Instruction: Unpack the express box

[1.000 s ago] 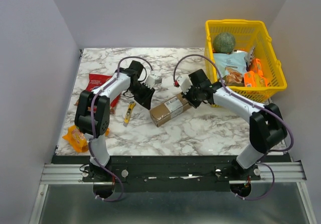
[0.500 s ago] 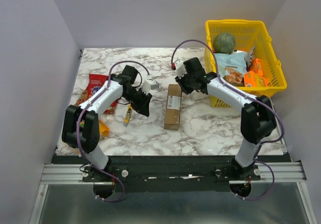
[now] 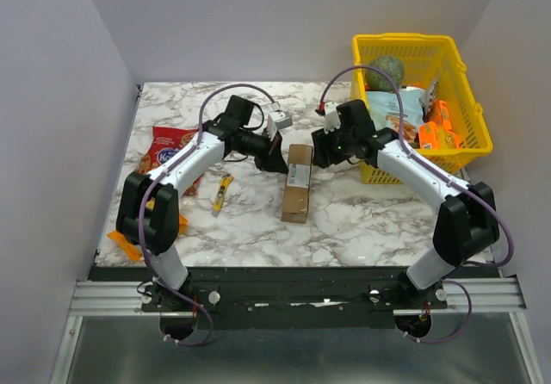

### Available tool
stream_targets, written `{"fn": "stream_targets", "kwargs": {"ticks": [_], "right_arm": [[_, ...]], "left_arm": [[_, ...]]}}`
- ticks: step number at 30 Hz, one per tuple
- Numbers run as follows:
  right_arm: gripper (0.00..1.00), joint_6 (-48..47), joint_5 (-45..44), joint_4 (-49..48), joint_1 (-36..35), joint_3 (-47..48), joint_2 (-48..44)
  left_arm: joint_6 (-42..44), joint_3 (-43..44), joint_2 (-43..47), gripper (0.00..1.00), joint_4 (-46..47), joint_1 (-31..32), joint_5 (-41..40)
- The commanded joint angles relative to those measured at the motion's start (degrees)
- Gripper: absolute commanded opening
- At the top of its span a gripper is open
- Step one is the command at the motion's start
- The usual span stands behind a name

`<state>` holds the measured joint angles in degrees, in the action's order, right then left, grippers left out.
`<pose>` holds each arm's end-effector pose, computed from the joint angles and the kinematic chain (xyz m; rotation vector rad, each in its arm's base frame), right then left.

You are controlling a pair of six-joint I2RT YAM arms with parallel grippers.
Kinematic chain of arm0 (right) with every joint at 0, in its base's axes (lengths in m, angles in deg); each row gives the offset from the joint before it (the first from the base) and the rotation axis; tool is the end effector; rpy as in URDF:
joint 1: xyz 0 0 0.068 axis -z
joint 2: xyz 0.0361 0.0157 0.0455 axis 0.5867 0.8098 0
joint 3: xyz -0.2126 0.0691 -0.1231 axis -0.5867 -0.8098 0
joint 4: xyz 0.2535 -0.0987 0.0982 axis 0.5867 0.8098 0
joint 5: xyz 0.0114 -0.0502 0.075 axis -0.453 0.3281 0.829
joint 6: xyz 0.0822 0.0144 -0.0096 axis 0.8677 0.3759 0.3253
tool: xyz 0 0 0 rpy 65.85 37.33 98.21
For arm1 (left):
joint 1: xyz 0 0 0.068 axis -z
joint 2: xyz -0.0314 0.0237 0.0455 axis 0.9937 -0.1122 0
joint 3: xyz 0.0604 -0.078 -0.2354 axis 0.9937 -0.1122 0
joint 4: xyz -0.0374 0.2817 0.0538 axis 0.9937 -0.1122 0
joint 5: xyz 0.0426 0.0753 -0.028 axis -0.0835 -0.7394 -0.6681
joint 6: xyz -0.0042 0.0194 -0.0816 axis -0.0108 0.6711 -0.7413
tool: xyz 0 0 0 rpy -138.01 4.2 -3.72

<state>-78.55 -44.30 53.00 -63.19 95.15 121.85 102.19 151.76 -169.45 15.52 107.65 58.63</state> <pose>0.3579 0.1990 0.2238 -0.6421 2.3091 0.4388 0.3416 -0.2177 0.2349 1.1162 2.0218 -1.2242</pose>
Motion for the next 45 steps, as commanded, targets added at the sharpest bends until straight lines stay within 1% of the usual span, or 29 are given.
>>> {"fn": "stream_targets", "kwargs": {"ticks": [1,4,6,11,14,21,23,24,30,38,45], "right_arm": [[0.58,2.3,6.8,2.3,1.4,0.0,2.2],[0.58,2.0,7.7,2.4,1.5,0.6,3.7],[0.58,1.5,9.5,2.1,1.5,0.4,4.7],[0.58,1.8,14.6,1.5,1.6,-0.5,6.2],[0.58,1.6,15.4,1.3,1.5,-0.4,6.9],[0.58,0.5,10.3,0.3,1.5,-1.0,8.8],[0.59,0.3,10.1,0.2,1.5,-1.5,9.8],[0.59,-1.9,9.9,0.1,1.5,-1.7,10.0],[0.59,-3.9,8.6,0.1,1.5,-3.1,10.4],[0.59,-7.0,5.2,0.4,1.5,-4.5,9.1],[0.59,-8.7,4.3,0.7,2.0,-6.5,7.4]], "left_arm": [[-1.5,3.9,-7.3,0.00,0.9,1.4,6.2],[-0.3,4.4,-10.5,0.00,0.6,2.1,6.0],[0.0,4.4,-12.7,0.00,0.5,2.4,3.9],[1.1,3.6,-14.7,0.00,0.0,2.8,3.3],[0.6,3.5,-15.5,0.00,-0.2,3.1,1.5],[2.1,4.1,-18.2,0.00,-3.8,3.2,-1.8],[2.5,3.7,-18.4,0.00,-4.0,3.3,-3.0],[2.4,3.6,-18.7,0.00,-4.1,3.4,-3.2],[2.9,3.6,-19.0,0.00,-4.6,3.7,-3.5],[4.5,3.2,-19.6,0.00,-7.4,3.3,-6.1],[4.6,1.2,-18.7,0.00,-7.1,2.4,-6.9]]}}
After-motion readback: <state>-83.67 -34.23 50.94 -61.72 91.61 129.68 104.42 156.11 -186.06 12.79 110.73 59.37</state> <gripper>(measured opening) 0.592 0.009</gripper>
